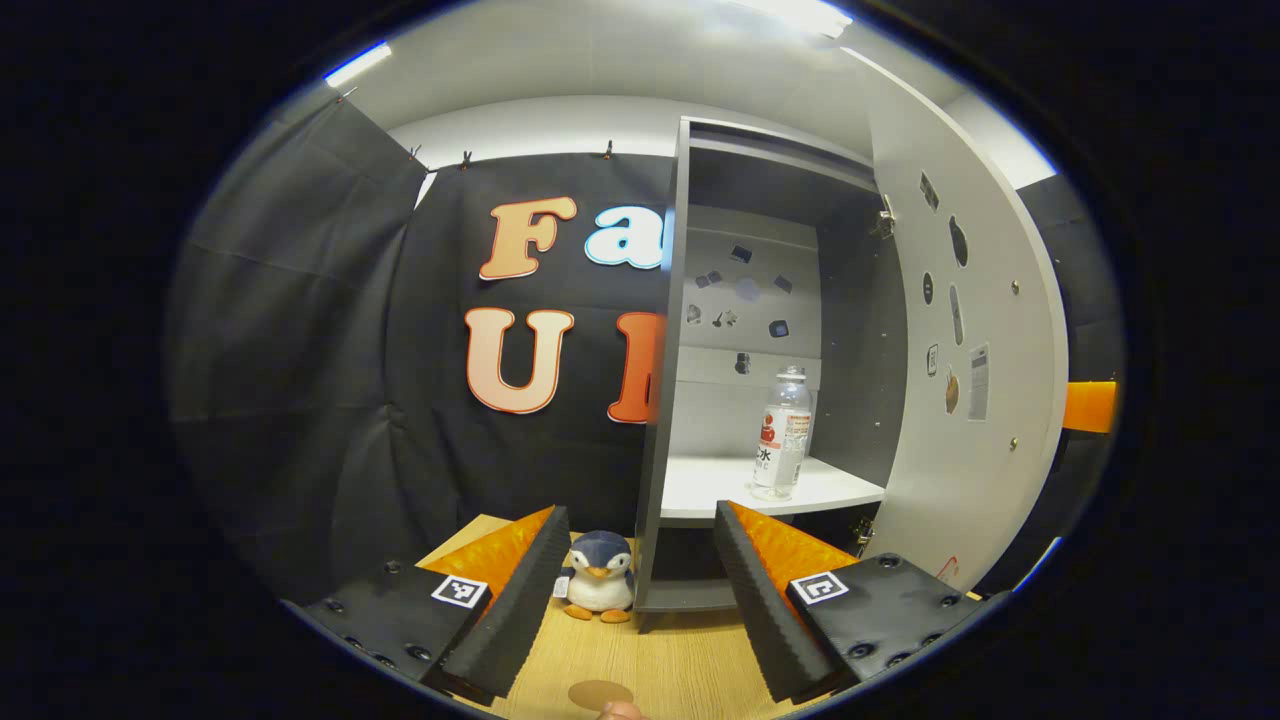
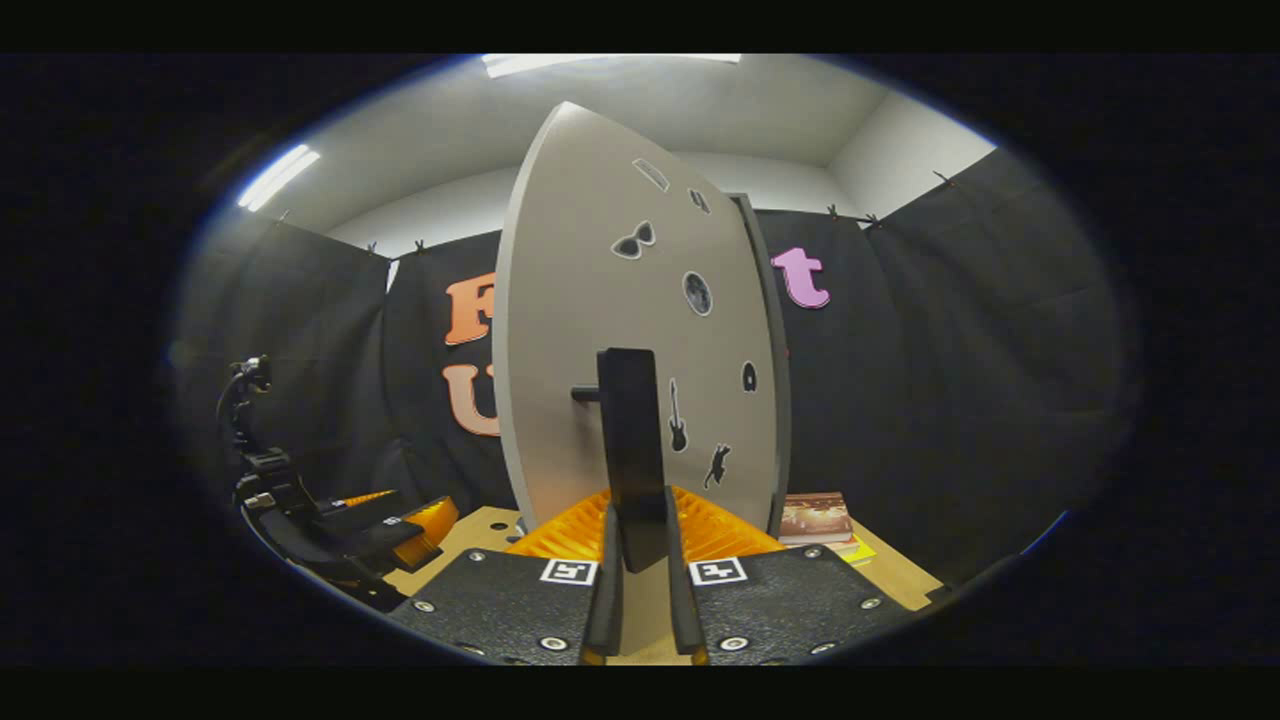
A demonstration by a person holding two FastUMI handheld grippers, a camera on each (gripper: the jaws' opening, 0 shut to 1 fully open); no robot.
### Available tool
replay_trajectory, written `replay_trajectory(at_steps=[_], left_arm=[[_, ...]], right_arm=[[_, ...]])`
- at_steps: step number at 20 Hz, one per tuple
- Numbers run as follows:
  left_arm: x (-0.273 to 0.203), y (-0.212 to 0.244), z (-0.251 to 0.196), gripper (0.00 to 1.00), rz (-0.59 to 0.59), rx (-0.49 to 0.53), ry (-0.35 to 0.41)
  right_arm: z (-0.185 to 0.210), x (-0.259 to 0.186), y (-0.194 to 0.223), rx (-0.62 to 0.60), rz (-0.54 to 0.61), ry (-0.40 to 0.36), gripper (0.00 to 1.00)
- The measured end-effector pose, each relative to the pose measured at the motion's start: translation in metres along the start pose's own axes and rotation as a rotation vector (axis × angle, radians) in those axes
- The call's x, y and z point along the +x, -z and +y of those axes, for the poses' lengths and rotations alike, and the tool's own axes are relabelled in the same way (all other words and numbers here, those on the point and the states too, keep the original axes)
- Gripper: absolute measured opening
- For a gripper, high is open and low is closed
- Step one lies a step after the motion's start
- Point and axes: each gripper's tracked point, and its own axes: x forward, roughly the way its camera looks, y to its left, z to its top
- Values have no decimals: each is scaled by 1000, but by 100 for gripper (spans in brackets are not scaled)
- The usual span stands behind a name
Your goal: Open the cabinet door with the right hand, grasp the bottle in the cabinet with the left hand and place it on the coaster, then close the cabinet door with the right hand.
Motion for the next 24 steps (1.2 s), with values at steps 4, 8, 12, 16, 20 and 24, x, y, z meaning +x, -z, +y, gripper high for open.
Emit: replay_trajectory(at_steps=[4, 8, 12, 16, 20, 24], left_arm=[[-6, 1, -7, 94, 10, -7, 0], [-8, 2, -22, 94, 20, 2, 17], [-12, 3, -45, 95, 18, 16, 57], [-14, 3, -60, 96, 21, 33, 80], [-11, 3, -74, 95, 31, 24, 108], [-9, 3, -83, 95, 33, 33, 123]], right_arm=[[-30, -14, -3, 8, -9, 45, 19], [-68, -32, -5, 21, -32, 90, 11], [-110, -40, 0, 28, -22, 141, 13], [-151, -49, -7, 32, -56, 200, 14], [-157, -48, -6, 26, -45, 172, 13], [-159, -49, -5, 22, -37, 178, 4]])
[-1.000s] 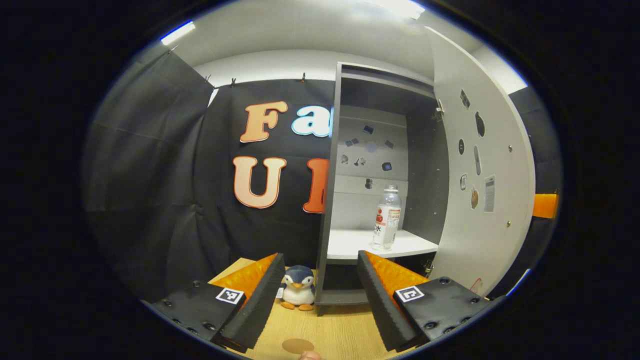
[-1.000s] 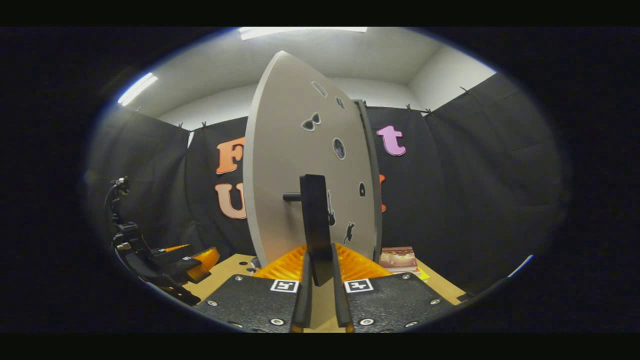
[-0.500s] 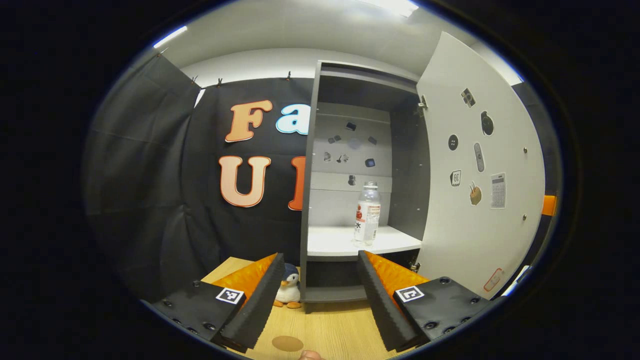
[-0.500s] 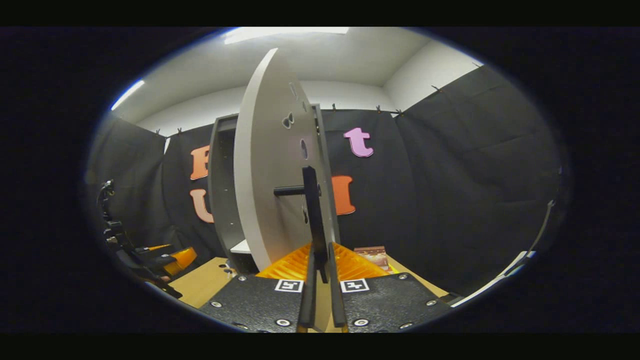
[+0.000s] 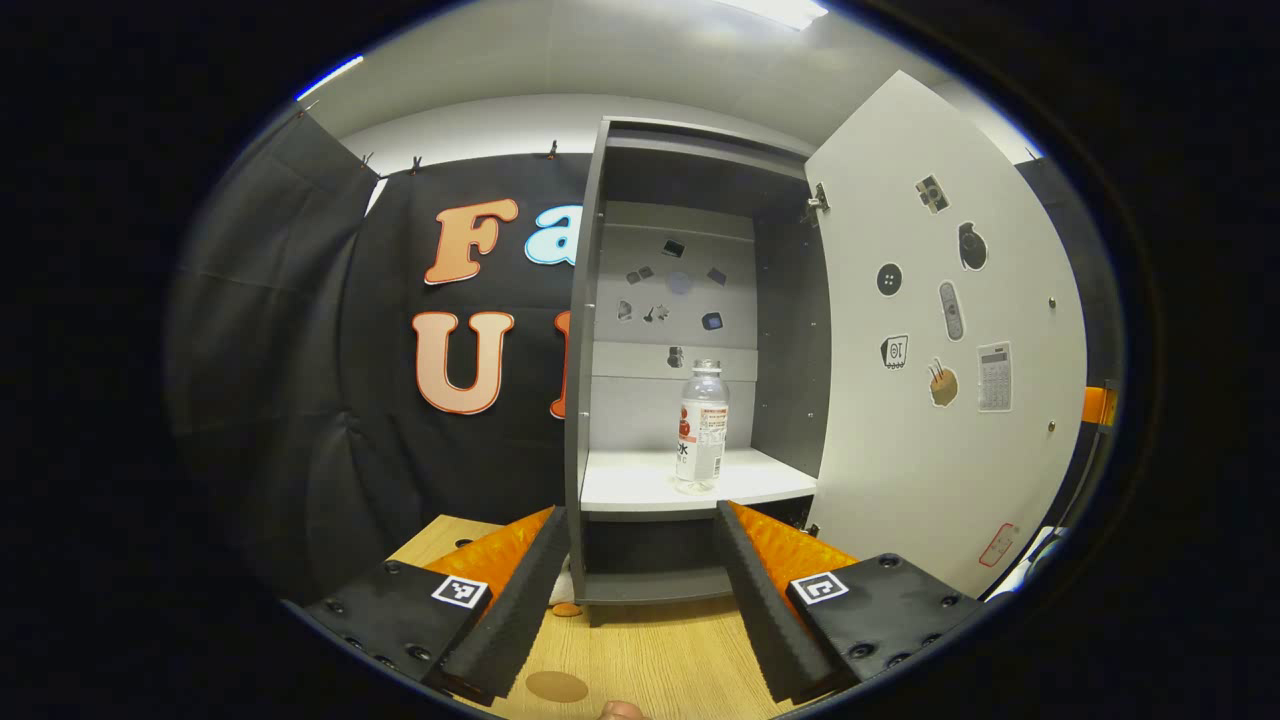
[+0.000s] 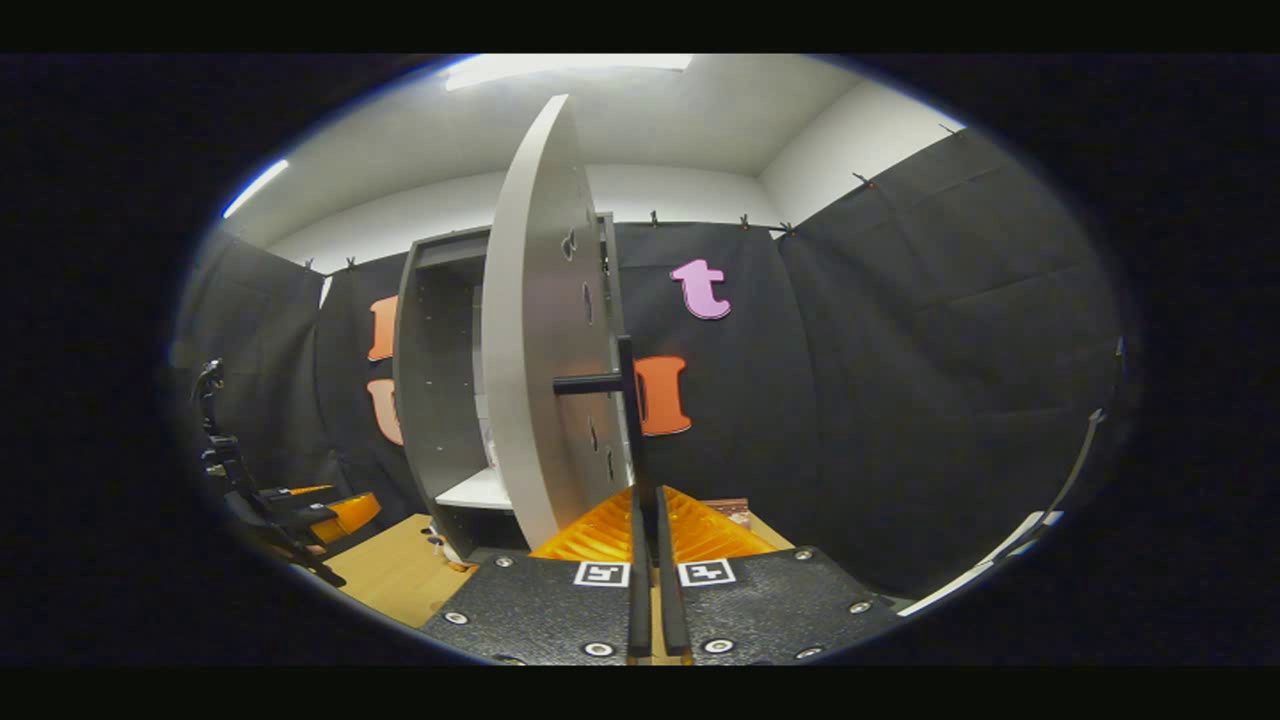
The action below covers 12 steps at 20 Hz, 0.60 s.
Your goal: Open the cabinet door with the right hand, grasp the bottle in the cabinet with the left hand and place it on the coaster, then close the cabinet door with the right hand.
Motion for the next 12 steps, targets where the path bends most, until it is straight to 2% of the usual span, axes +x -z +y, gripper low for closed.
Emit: replay_trajectory(at_steps=[1, 2, 5, 6, 8, 10, 11, 12], left_arm=[[0, 0, 0, 94, 0, 1, 2], [1, -1, -1, 94, 1, -3, 4], [-1, -1, -3, 94, 5, -22, 7], [-1, -2, -3, 94, 5, -22, 6], [0, -6, -6, 94, -10, -13, 11], [1, -10, -8, 94, -28, 8, 17], [1, -11, -12, 94, -36, 17, 24], [1, -12, -16, 94, -40, 22, 36]], right_arm=[[-1, -2, 0, -10, 0, 9, 0], [-6, -6, -2, -19, -6, 24, 16], [-21, -19, -12, -39, -32, 73, 17], [-27, -25, -13, -41, -36, 95, 12], [-28, -41, -20, -18, -56, 101, 10], [-29, -56, -20, 6, -65, 101, 21], [-32, -62, -19, 8, -64, 112, 17], [-35, -67, -18, 9, -63, 123, 18]])
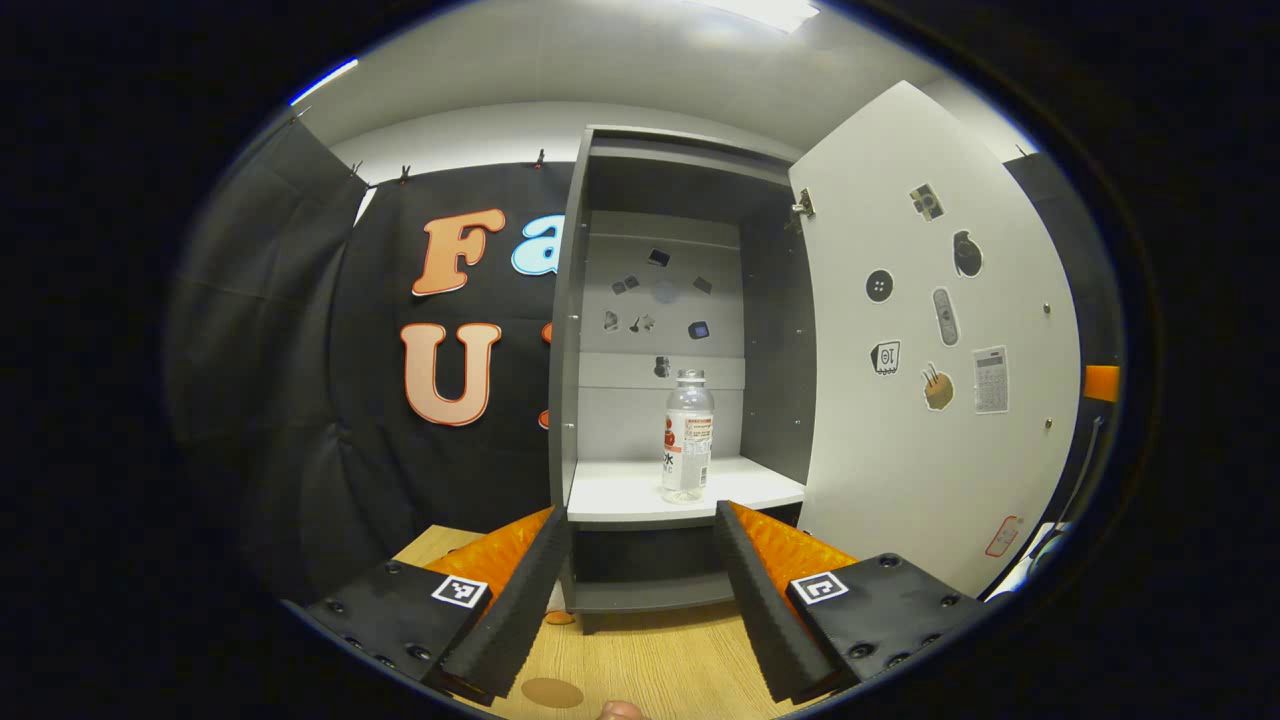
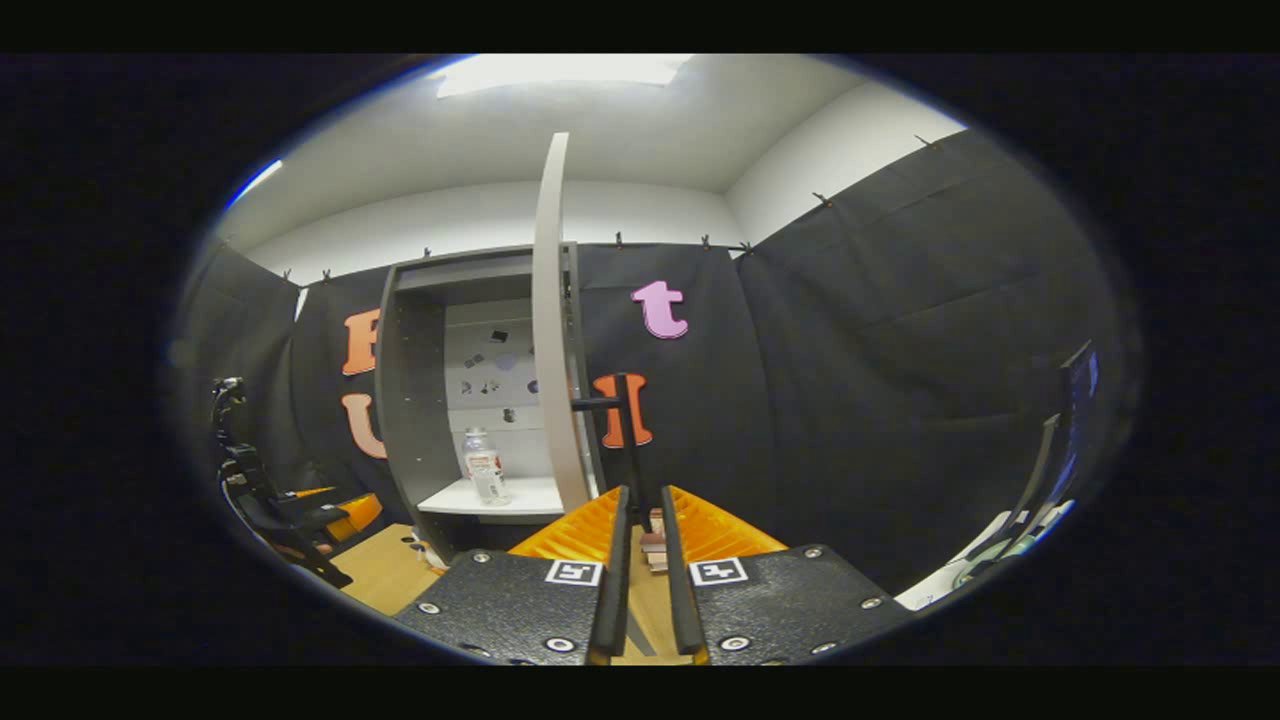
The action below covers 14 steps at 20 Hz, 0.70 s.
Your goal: Open the cabinet door with the right hand, grasp the bottle in the cabinet with the left hand and place it on the coaster, then close the cabinet door with the right hand.
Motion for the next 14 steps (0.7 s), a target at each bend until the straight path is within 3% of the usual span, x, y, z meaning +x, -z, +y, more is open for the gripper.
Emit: replay_trajectory(at_steps=[1, 3, 5, 11, 14], left_arm=[[2, 0, -3, 95, -4, 1, 13], [7, -1, -9, 94, -8, -12, 37], [13, -3, -16, 94, -6, -37, 67], [54, 5, -33, 94, 20, -87, 173], [83, 16, -31, 95, 54, -125, 213]], right_arm=[[0, -5, 0, 1, 2, 5, 14], [6, -17, 4, 6, 11, 6, 18], [18, -24, 4, 16, 12, -3, 14], [74, -21, 17, -2, 30, -63, 34], [105, -9, 21, -13, 21, -86, 51]])
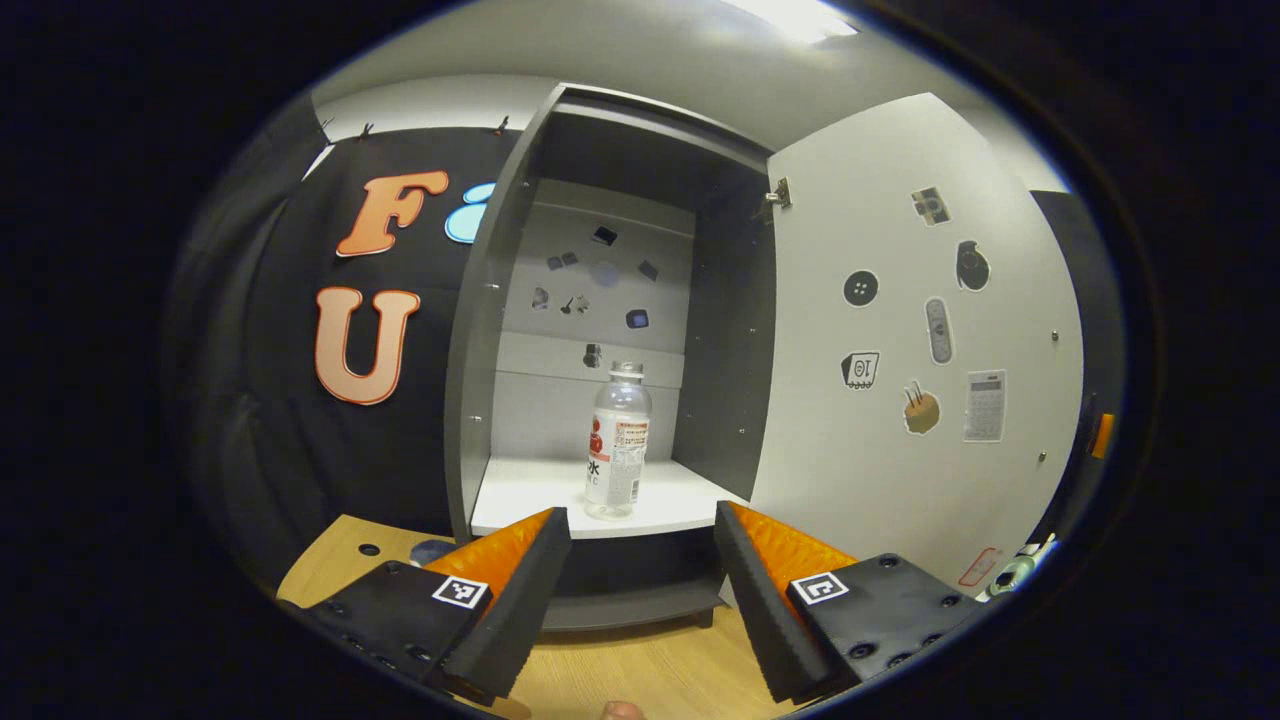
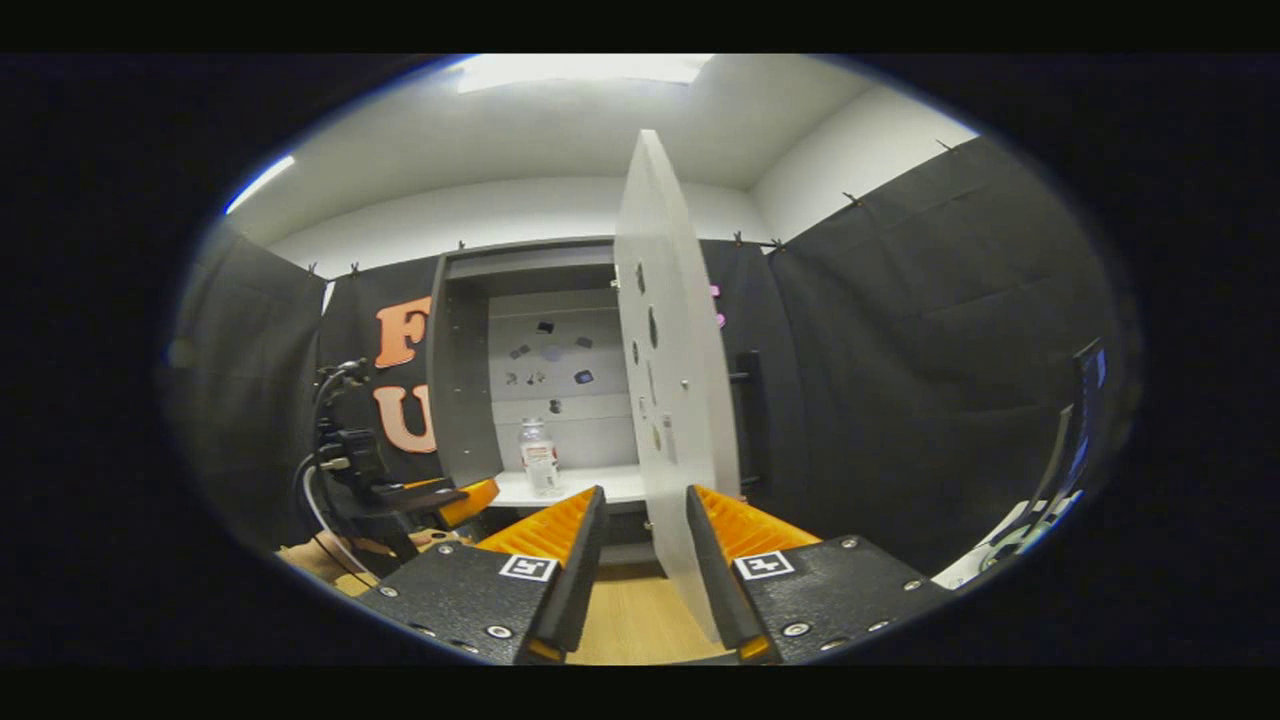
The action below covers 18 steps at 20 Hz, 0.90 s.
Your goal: Open the cabinet door with the right hand, grasp the bottle in the cabinet with the left hand and place it on the coaster, then close the cabinet door with the right hand.
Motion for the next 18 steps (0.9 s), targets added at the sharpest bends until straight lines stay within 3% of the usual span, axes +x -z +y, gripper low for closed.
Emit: replay_trajectory(at_steps=[3, 4, 5, 8, 10, 16, 18], left_arm=[[22, 1, 17, 94, 12, 1, 4], [29, 2, 22, 94, 14, 8, 5], [37, 2, 27, 94, 16, 13, 9], [61, 0, 32, 94, 14, 27, 47], [79, 0, 35, 94, 10, 47, 73], [122, 3, 31, 94, 13, 107, 134], [134, 5, 27, 94, 14, 101, 163]], right_arm=[[23, 20, 9, -20, 20, -12, 57], [30, 27, 11, -25, 24, -13, 64], [36, 35, 14, -27, 30, -14, 62], [51, 56, 17, -22, 34, -19, 75], [61, 69, 21, -11, 36, -24, 79], [62, 103, 32, -34, 48, 40, 86], [60, 112, 34, -30, 50, 65, 82]])
